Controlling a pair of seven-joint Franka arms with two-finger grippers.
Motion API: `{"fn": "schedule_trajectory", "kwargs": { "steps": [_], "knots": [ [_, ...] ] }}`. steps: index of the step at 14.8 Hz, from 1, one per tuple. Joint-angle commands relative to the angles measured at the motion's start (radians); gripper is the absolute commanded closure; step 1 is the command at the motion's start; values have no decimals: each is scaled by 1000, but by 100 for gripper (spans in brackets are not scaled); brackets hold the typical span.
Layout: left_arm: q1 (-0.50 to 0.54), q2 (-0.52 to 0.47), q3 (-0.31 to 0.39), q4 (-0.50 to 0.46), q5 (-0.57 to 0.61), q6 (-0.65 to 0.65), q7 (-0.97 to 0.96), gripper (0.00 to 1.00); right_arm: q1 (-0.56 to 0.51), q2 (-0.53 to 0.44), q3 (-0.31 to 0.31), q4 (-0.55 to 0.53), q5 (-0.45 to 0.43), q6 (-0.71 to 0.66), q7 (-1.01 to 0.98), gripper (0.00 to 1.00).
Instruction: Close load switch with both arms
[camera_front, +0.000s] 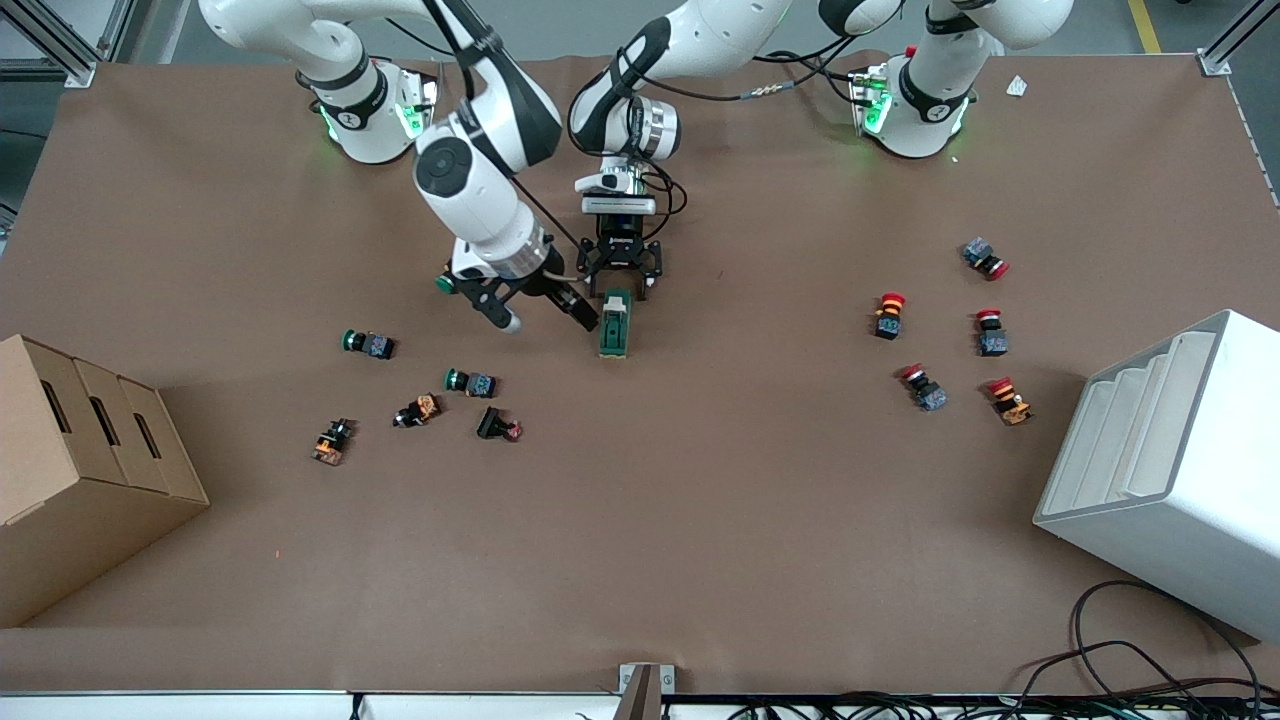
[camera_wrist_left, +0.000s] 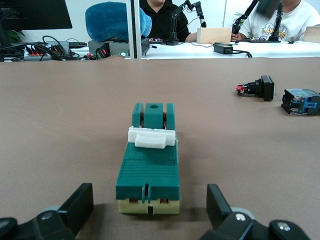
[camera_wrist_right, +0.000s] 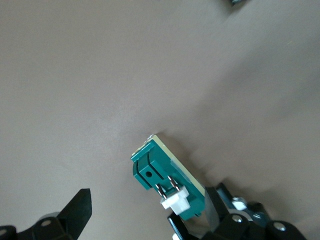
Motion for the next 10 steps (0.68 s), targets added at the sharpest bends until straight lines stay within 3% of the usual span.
{"fn": "schedule_trajectory", "kwargs": {
  "steps": [1,6,10],
  "knots": [
    [-4,49,9,3,-3,8,-33,0,67,65,-11,8,76,59,1,0],
    [-4,51,9,3,-3,8,-33,0,144,113,-12,17,179,94,7,0],
    [-4,51,9,3,-3,8,-33,0,159,140,-12,42,191,93,33,0]
  ]
}}
